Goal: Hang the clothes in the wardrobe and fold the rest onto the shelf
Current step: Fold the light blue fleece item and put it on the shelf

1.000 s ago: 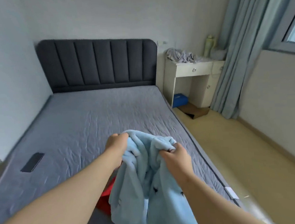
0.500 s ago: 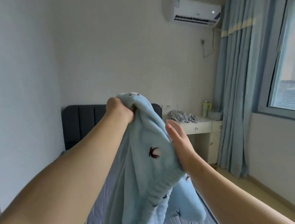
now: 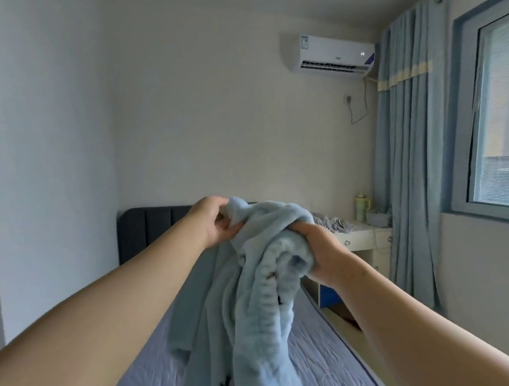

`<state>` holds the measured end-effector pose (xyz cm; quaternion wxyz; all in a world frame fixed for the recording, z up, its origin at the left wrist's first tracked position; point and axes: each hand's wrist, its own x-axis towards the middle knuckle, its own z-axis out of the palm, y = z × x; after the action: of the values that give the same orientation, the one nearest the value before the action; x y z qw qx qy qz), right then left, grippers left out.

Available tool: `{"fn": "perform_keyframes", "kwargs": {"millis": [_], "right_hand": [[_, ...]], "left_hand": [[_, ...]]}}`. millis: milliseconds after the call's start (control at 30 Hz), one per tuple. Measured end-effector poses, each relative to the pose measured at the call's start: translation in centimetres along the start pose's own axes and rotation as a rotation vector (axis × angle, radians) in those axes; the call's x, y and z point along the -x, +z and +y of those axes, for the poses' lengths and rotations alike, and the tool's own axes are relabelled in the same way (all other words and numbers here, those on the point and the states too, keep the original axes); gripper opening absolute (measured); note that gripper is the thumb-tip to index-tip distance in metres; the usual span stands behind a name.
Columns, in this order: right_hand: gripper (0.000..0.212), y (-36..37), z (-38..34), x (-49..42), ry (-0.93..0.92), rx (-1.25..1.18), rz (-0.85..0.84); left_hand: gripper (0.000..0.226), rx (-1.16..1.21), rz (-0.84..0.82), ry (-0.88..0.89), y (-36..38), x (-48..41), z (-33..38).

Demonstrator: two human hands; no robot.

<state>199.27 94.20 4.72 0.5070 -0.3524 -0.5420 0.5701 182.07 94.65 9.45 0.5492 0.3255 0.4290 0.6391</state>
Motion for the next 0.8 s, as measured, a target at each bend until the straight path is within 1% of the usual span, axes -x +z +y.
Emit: {"fn": "perform_keyframes", "kwargs": {"millis": [33, 67, 100, 133, 167, 200, 233, 300, 367, 400, 467, 533, 600, 633, 700, 733, 800], "right_hand": [[0.029, 0.6, -0.4, -0.1, -0.001, -0.067, 0.019], [0.035, 0.9, -0.8, -0.3, -0.001, -0.130, 0.038], [0.039, 1.4, -1.1, -0.5, -0.002, -0.185, 0.056], [0.038, 1.7, -1.3, -0.5, -0.002, -0.233, 0.079], [0.033, 1.9, -1.3, -0.5, 0.007, -0.281, 0.098], [0.026, 1.9, -1.3, -0.7, 0.022, -0.324, 0.123], [0.026, 2.1, -1.2, -1.0, 0.030, -0.354, 0.132], [0.039, 2.6, -0.9, -1.2, 0.020, -0.383, 0.138], [0.049, 3.4, -0.7, -1.4, 0.017, -0.361, 0.190], [0.046, 3.9, -0.7, -1.4, 0.042, -0.369, 0.208], [0.029, 4.7, -1.0, -1.4, 0.070, -0.423, 0.219], [0.023, 5.1, -1.4, -1.5, 0.039, -0.447, 0.183], [0.019, 5.1, -1.9, -1.4, 0.000, -0.439, 0.163], [0.019, 5.0, -2.2, -1.2, -0.013, -0.432, 0.170], [0.019, 4.5, -2.9, -0.7, -0.052, -0.420, 0.193], [0.018, 4.2, -3.2, -0.6, -0.082, -0.400, 0.211], [0.005, 3.3, -3.4, -0.4, -0.142, -0.315, 0.271]], "left_hand": [[0.017, -0.100, -0.040, -0.029, -0.7, 0.4, -0.4], [0.027, -0.207, -0.115, -0.063, -1.2, 0.7, -0.9], [0.042, -0.314, -0.212, -0.094, -1.9, 1.1, -1.3], [0.053, -0.424, -0.309, -0.096, -2.5, 1.5, -1.6], [0.063, -0.515, -0.398, -0.074, -2.9, 1.7, -1.9], [0.067, -0.586, -0.481, -0.030, -3.1, 2.1, -2.1], [0.067, -0.638, -0.541, 0.006, -3.3, 2.6, -2.1], [0.059, -0.725, -0.590, 0.077, -3.3, 3.5, -2.3], [0.052, -0.834, -0.547, 0.148, -3.2, 3.9, -2.9], [0.052, -0.874, -0.498, 0.199, -3.2, 3.7, -3.3], [0.051, -0.920, -0.373, 0.321, -3.2, 3.2, -3.8], [0.040, -0.975, -0.236, 0.401, -3.5, 2.6, -4.0], [0.019, -1.116, -0.124, 0.410, -4.1, 2.1, -4.1], [0.014, -1.210, -0.091, 0.395, -4.5, 1.9, -4.2], [0.010, -1.369, -0.035, 0.324, -5.5, 1.4, -4.3], [0.011, -1.418, -0.004, 0.294, -6.0, 1.3, -4.2], [0.018, -1.435, 0.046, 0.289, -6.7, 0.8, -3.7]]}}
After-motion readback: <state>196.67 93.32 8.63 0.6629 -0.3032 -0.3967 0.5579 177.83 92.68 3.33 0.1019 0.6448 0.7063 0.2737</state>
